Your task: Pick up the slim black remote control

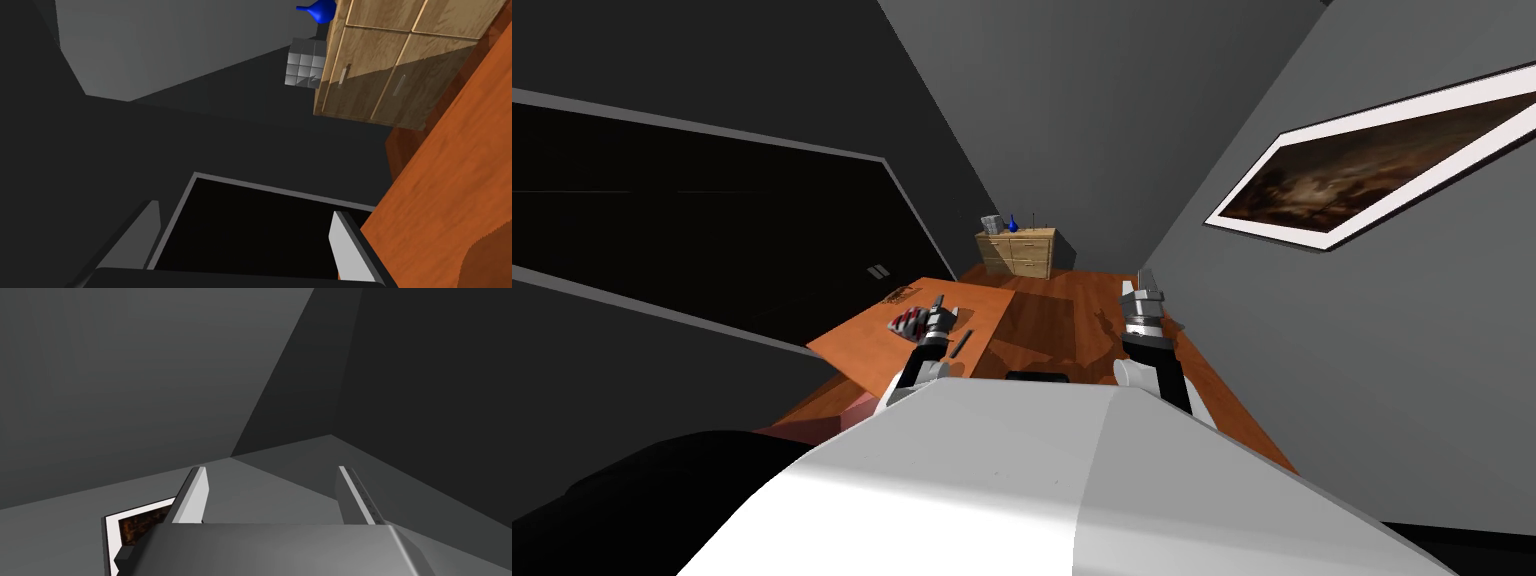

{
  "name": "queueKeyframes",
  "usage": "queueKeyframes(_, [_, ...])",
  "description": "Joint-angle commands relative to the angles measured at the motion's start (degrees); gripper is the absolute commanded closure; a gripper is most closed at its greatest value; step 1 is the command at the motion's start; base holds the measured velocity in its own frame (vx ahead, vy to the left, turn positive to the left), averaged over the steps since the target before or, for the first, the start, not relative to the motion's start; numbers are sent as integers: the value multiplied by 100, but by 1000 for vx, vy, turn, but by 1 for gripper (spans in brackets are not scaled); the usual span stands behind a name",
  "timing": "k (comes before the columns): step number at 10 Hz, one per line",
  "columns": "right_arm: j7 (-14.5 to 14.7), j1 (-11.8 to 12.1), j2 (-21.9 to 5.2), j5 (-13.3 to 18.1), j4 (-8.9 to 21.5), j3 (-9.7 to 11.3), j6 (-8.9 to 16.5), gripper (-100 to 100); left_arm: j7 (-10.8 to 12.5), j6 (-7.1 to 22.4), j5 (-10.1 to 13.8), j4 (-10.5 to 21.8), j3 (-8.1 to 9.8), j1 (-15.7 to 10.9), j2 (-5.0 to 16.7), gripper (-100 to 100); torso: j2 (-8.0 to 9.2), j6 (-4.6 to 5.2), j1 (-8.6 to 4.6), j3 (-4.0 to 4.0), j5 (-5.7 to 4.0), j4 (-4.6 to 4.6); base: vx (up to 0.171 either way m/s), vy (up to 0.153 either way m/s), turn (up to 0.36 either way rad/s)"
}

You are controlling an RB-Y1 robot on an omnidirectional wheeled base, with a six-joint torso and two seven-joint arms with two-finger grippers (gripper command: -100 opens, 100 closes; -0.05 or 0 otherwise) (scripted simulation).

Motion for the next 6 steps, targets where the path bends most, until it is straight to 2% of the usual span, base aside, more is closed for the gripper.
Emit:
queueKeyframes(1, [0, 0, 0, 0, 0, 0, 0, 0, 32, 286, 44, 25, 82, -63, 62, -100, 0, 0, 0, 0, 0, 0, 117, -28, 32])
queueKeyframes(2, [0, 0, 0, 0, 0, 0, 0, 0, 32, 325, 44, 25, 82, -63, 62, -100, 3, 2, 0, 1, 0, 1, 48, -22, 4])
queueKeyframes(3, [0, -1, 0, 0, 0, 0, 0, 0, 99, 557, 138, 213, 198, -28, 216, -100, 22, 2, 1, 12, 0, 4, 93, -38, 32])
queueKeyframes(4, [0, 0, 0, 0, 0, 0, 0, 0, 99, 610, 138, 213, 198, -28, 216, -100, 16, 0, -3, 10, 0, 4, 107, -37, 57])
queueKeyframes(5, [0, -1, 0, 0, 0, 0, 0, 0, 169, 849, 236, 408, 317, 9, 368, -100, 11, 1, -2, 6, 0, 2, 153, -62, 66])
queueKeyframes(6, [0, 0, 0, 0, 0, 0, 0, 0, 169, 906, 236, 408, 317, 9, 368, -100, -3, 0, -11, -1, -1, 0, 149, -93, 49])
